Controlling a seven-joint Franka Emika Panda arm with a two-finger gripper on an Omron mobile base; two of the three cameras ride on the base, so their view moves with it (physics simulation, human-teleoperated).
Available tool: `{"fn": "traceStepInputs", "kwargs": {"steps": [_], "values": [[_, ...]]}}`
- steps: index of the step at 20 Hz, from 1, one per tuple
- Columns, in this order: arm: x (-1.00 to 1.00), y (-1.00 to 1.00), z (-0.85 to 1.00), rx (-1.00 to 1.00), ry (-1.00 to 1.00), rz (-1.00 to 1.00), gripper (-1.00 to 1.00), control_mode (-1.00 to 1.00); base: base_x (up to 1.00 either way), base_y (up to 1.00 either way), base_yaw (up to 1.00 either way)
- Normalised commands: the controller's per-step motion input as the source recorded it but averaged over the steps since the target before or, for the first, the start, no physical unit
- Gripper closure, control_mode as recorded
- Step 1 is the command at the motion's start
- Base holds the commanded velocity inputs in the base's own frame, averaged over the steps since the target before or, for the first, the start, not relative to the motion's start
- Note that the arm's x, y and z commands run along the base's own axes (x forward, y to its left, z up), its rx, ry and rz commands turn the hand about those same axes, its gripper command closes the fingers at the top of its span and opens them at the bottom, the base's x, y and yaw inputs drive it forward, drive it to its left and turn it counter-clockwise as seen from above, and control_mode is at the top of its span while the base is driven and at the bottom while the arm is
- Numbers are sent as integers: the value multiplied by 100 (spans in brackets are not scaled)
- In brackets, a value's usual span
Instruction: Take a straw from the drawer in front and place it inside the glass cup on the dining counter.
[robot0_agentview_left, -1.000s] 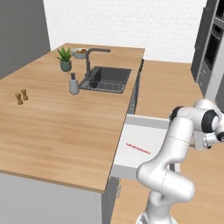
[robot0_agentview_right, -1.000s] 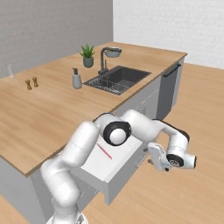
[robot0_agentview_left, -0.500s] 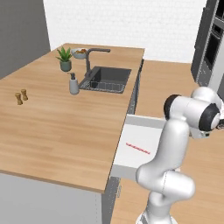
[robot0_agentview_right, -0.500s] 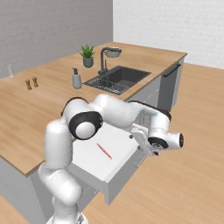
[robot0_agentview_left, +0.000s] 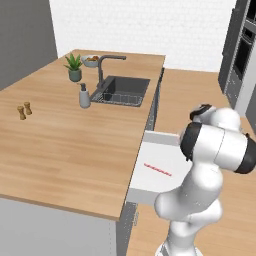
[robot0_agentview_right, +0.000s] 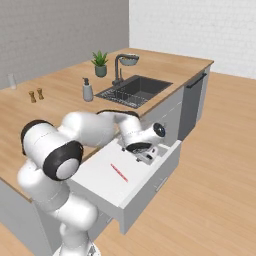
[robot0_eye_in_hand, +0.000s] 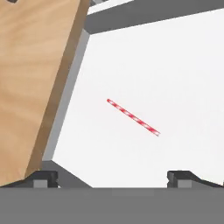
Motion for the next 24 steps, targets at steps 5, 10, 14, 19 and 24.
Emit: {"fn": "traceStepInputs", "kwargs": {"steps": [5, 10, 14, 19, 24], "values": [[46, 27, -35, -27, 21, -9, -100, -100, 0, 0, 0], [34, 0, -51, -23, 20, -12, -100, -100, 0, 0, 0], [12, -6, -48, -17, 15, -10, -100, -100, 0, 0, 0], [0, -29, -47, -12, 6, -9, -100, -100, 0, 0, 0], [0, -43, -44, -6, 3, -8, -100, -100, 0, 0, 0]]}}
